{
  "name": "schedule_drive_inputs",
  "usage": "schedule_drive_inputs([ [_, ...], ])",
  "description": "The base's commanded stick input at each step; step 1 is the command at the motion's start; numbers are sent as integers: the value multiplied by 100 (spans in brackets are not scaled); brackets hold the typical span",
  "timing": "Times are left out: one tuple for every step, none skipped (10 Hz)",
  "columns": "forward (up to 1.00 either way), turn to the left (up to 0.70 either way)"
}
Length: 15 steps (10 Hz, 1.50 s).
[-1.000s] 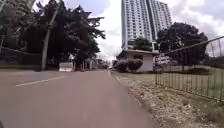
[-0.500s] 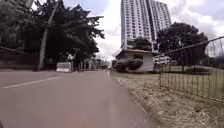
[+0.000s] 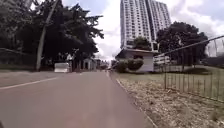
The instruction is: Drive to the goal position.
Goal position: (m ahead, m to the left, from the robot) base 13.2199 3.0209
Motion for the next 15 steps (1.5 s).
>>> schedule_drive_inputs([
  [70, 0],
  [70, 0],
  [70, 0],
  [70, 0],
  [70, 0],
  [70, 0],
  [70, 0],
  [70, 1],
  [70, 9],
  [70, 11],
  [70, 4],
  [70, 0],
  [70, 0],
  [70, 0],
  [70, 0],
])
